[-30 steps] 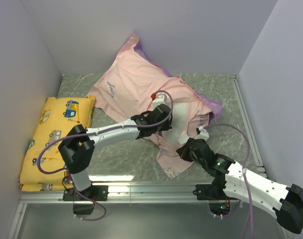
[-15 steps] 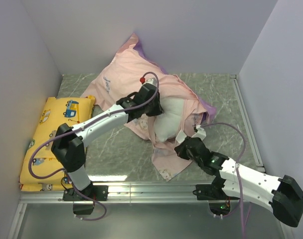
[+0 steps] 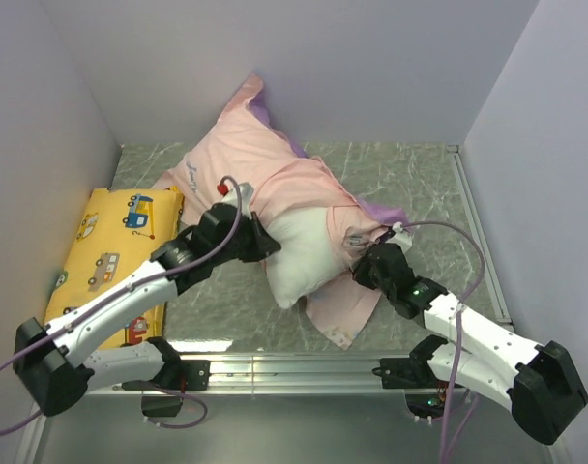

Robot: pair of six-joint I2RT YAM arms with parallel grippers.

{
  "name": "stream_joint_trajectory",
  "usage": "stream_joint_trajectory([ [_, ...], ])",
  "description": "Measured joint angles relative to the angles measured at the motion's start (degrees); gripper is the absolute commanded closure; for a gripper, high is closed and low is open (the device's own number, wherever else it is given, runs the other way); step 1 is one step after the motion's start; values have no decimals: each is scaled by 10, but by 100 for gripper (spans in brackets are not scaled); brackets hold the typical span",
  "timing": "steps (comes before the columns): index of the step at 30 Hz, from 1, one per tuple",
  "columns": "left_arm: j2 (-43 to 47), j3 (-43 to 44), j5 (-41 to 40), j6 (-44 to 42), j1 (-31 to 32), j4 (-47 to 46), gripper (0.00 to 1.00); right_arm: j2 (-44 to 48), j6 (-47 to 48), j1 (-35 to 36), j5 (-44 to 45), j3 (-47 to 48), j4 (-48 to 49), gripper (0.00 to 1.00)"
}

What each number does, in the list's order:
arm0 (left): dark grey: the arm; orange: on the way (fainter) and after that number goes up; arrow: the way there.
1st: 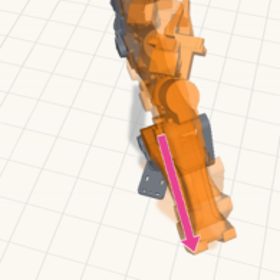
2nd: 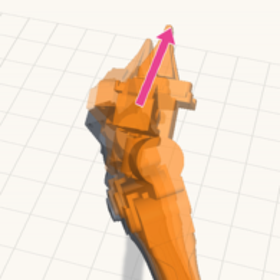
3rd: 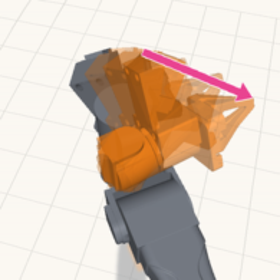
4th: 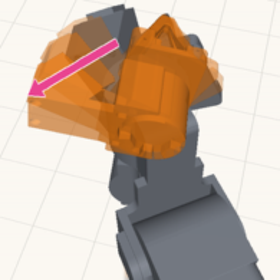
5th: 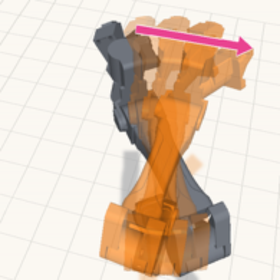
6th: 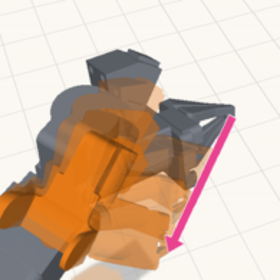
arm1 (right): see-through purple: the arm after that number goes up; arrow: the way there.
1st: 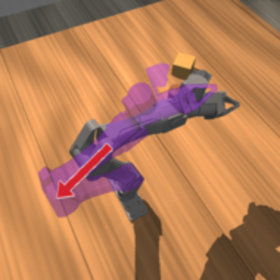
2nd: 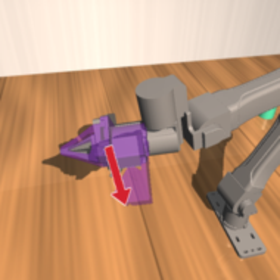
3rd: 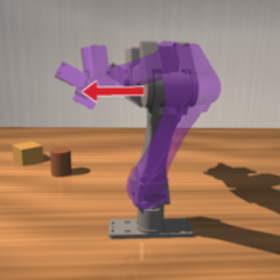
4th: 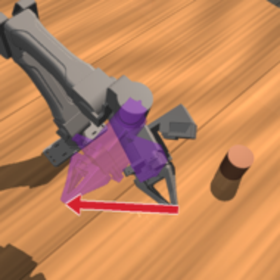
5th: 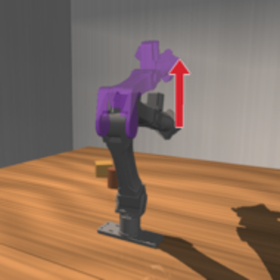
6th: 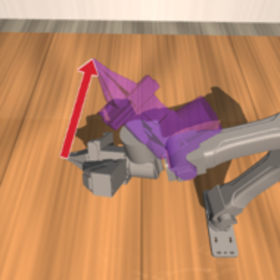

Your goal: Remove the pillowcase from the pillow

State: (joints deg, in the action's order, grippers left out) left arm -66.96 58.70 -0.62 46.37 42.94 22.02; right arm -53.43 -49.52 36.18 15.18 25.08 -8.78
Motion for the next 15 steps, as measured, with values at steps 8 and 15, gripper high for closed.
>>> stream_joint_trajectory([
  [8, 63, -173, 19, 42, 7, -96, 100, 48, 43, -10, -21, 28, -61, 58],
  [15, 13, -185, 6, 60, 42, -158, 100, 162, 73, 16, -18, 52, -132, 40],
])
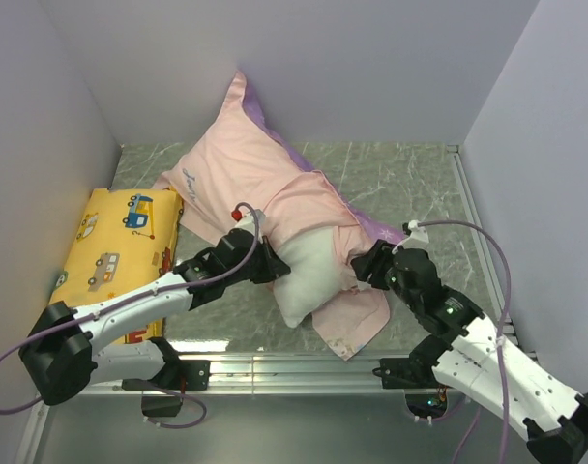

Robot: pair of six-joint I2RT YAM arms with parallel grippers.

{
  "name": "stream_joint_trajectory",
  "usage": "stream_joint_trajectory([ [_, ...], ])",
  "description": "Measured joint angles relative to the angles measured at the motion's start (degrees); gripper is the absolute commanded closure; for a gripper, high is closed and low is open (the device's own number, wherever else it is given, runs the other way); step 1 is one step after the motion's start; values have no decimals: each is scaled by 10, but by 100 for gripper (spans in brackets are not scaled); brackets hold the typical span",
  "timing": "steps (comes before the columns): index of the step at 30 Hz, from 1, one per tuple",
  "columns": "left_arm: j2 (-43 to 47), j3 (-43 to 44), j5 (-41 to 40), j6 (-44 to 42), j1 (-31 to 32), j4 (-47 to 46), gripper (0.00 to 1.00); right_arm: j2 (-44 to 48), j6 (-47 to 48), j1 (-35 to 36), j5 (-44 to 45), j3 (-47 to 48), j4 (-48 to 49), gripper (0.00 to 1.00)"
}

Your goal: Remove the pillowcase from the pillow

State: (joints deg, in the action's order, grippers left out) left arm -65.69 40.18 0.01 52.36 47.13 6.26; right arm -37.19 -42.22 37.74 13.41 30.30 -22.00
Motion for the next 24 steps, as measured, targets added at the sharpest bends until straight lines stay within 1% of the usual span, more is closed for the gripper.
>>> stream_joint_trajectory([
  [2, -14, 0, -3, 5, 9, -16, 99, 19, 6, 10, 1, 21, -10, 35],
  [6, -30, 0, -6, 10, 21, -33, 100, 20, 16, 38, 15, 57, -16, 27],
  [9, -33, 2, -10, 12, 26, -37, 100, -31, 25, 62, 39, 83, -16, 23],
  [12, -33, 7, -14, 12, 28, -33, 99, -104, 35, 69, 70, 102, -16, 25],
  [13, -33, 9, -14, 12, 29, -30, 99, -130, 40, 69, 78, 106, -15, 28],
  [14, -33, 11, -14, 12, 29, -26, 100, -158, 45, 69, 88, 108, -13, 39],
  [16, -31, 16, -14, 12, 30, -17, 100, -201, 53, 66, 113, 111, -15, 57],
  [17, -29, 18, -15, 11, 31, -12, 99, -213, 56, 59, 118, 116, -18, 68],
  [20, -4, 19, -26, 12, 34, 5, 100, -215, 66, 0, 116, 126, -19, 80],
  [24, 81, 18, -46, 14, 35, 57, 99, -192, 76, -138, 104, 127, -11, 84],
])
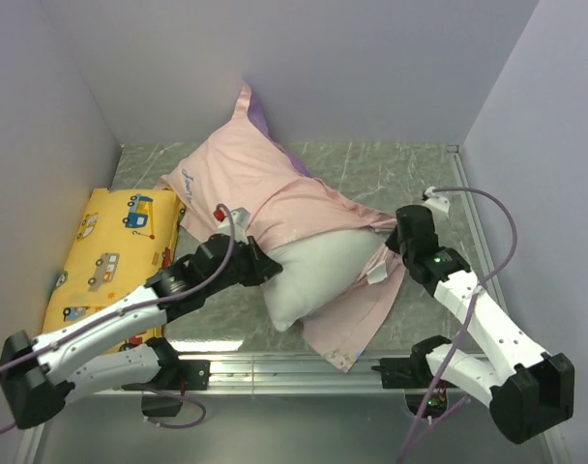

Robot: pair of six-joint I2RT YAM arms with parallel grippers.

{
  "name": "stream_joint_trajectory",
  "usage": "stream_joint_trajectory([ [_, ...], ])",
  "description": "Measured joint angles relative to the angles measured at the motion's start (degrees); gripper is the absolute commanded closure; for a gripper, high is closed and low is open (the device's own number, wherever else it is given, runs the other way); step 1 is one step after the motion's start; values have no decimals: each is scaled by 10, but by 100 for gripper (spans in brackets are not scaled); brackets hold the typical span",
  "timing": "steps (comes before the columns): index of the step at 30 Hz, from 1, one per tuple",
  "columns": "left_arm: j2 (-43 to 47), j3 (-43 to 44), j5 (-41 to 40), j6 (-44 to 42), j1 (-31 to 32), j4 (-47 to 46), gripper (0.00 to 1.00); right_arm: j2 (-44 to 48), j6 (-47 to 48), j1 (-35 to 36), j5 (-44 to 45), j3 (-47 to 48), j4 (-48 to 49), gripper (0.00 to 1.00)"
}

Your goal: Remove the pillowcase from the pillow

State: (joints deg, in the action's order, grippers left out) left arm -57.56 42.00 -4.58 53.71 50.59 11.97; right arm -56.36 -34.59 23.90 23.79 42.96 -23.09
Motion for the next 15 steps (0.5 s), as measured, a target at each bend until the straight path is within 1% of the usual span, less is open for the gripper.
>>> stream_joint_trajectory([
  [2, 41, 0, -7, 0, 1, 28, 99, -5, 1, -48, -8, 1, 5, 84],
  [5, 94, 0, -15, 1, 5, 67, 99, -38, 3, -87, -48, 1, 24, 85],
  [8, 122, 0, -21, 2, 6, 95, 99, -92, 9, -111, -110, -2, 67, 85],
  [11, 136, 0, -26, 3, 6, 116, 99, -151, 19, -115, -191, -9, 123, 85],
  [13, 136, -1, -25, 3, 6, 124, 99, -189, 28, -116, -256, -12, 161, 81],
  [14, 136, -4, -24, 5, 6, 123, 99, -203, 30, -116, -280, -13, 176, 74],
  [15, 136, -7, -23, 6, 6, 123, 99, -216, 33, -113, -307, -15, 191, 70],
])
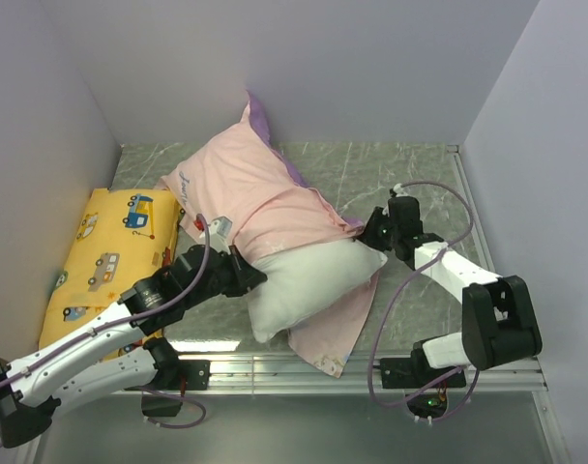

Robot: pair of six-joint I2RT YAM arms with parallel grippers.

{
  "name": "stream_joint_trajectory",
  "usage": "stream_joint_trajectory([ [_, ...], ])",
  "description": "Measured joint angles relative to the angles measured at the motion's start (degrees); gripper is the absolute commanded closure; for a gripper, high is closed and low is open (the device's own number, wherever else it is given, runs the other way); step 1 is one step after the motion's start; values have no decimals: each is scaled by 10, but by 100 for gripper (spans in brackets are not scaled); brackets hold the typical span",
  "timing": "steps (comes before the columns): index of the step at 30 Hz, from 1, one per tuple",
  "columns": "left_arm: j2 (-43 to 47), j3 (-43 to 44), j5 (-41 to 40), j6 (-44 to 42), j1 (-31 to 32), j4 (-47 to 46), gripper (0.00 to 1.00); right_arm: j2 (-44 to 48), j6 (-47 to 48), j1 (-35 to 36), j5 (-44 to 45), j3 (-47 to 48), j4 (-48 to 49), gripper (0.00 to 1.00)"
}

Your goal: Remove the pillowcase from the pillow

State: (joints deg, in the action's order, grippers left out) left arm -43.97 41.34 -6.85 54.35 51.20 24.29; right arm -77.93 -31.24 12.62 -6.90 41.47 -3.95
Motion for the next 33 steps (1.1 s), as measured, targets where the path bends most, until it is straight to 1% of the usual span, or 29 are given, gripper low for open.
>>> stream_joint_trajectory([
  [1, -1, -3, 2, 0, 0, -1, 99, -7, 5, 3, -20, -5, 15, 68],
  [2, -2, -5, 5, 1, 0, -2, 100, -9, 10, 7, -35, -9, 23, 61],
  [3, -5, -7, 9, 2, 0, -4, 99, -7, 13, 11, -43, -13, 30, 57],
  [7, -27, -7, 21, 2, 0, -20, 99, 7, 30, 20, -48, -12, 30, 39],
  [10, -48, -7, 35, 2, 1, -40, 100, 10, 41, 20, -39, 13, 6, 34],
  [14, -84, -8, 42, 2, 20, -71, 99, -2, 48, 20, -21, 90, -36, 33],
  [18, -120, -9, 43, 0, 39, -96, 100, -54, 52, 20, -8, 201, -72, 32],
  [19, -126, -9, 43, 0, 42, -101, 99, -65, 52, 20, -4, 221, -80, 32],
  [21, -144, -9, 43, -1, 48, -116, 95, -72, 51, 21, 10, 245, -109, 29],
  [22, -153, -9, 43, -2, 50, -125, 89, -68, 50, 22, 17, 249, -121, 25],
  [24, -172, -8, 46, -4, 54, -140, 85, -52, 48, 23, 28, 250, -146, 20],
  [25, -183, -7, 48, -5, 55, -148, 84, -39, 47, 23, 32, 250, -157, 14],
  [26, -194, -5, 52, -6, 57, -154, 84, -23, 46, 23, 33, 250, -167, 11],
  [30, -262, 37, 71, -12, 64, -178, 80, 47, 47, 23, 23, 250, -172, 12],
  [31, -281, 54, 74, -15, 67, -180, 75, 62, 47, 24, 23, 251, -175, 12],
  [32, -299, 71, 78, -17, 71, -184, 73, 75, 47, 24, 20, 250, -178, 12],
  [33, -313, 85, 81, -21, 73, -189, 67, 92, 45, 25, 17, 247, -179, 11],
])
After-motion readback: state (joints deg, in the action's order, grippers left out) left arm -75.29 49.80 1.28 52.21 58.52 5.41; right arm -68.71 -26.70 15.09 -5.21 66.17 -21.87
